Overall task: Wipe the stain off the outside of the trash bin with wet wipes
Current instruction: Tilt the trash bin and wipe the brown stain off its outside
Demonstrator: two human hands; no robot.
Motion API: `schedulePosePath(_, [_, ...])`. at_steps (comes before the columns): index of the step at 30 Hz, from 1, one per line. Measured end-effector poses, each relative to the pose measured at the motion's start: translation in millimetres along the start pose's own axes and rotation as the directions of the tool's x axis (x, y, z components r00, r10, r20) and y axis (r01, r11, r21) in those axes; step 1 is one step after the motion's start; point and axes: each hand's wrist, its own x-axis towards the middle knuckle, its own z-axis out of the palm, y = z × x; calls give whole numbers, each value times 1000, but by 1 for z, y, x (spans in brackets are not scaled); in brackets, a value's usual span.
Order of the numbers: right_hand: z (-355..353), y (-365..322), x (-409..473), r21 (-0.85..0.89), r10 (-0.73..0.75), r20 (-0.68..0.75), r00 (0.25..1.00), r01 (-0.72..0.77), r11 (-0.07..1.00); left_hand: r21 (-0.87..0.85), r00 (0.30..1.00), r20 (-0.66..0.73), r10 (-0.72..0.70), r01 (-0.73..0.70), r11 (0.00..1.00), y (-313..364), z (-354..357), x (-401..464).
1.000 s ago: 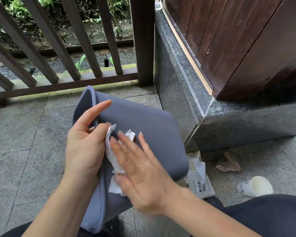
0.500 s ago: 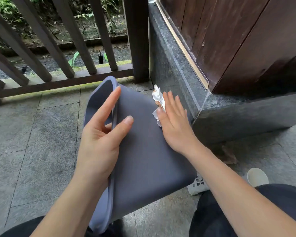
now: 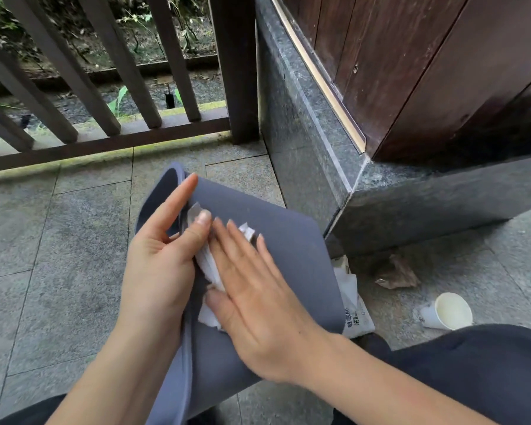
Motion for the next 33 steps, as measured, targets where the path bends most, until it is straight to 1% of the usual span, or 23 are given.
schedulePosePath(4, [10,-1,-27,-17,-39,45,998,40,999,4,995,-103,14,-14,1000,1,-6,5])
schedulePosePath(7, [14,5,-38,26,-11,43,999,10,1000,-6,979,-204,19,-21,1000,1,-10,11])
schedulePosePath(10, [10,21,-36,45,78,17,997,-79,996,-43,955,-294,-28,16,999,1,-14,18])
schedulePosePath(13, [8,37,-28,56,196,6,981,-196,979,-77,941,-334,-57,33,997,0,-19,22])
schedulePosePath(17, [16,53,-21,64,290,9,957,-290,955,-59,933,-358,-34,14,998,1,-20,25])
schedulePosePath(19, [19,65,-17,86,370,-4,929,-369,926,-35,933,-359,-19,7,999,2,-22,27])
schedulePosePath(22, [19,91,-8,156,538,-31,843,-527,835,-25,937,-348,-20,12,1000,4,-25,26])
schedulePosePath(24, [18,106,-4,211,629,-22,777,-611,763,-21,940,-341,-16,9,1000,4,-26,24])
schedulePosePath(27, [20,117,0,272,719,15,695,-695,665,7,947,-319,-23,27,1000,2,-23,22])
schedulePosePath(29, [20,118,3,303,752,16,659,-720,625,43,954,-298,-21,35,998,0,-20,21])
schedulePosePath(31, [18,115,7,301,752,4,659,-718,628,68,961,-277,-4,24,997,-2,-16,19])
schedulePosePath(33, [18,106,10,259,714,-6,700,-689,677,86,966,-258,28,-6,996,-5,-11,17])
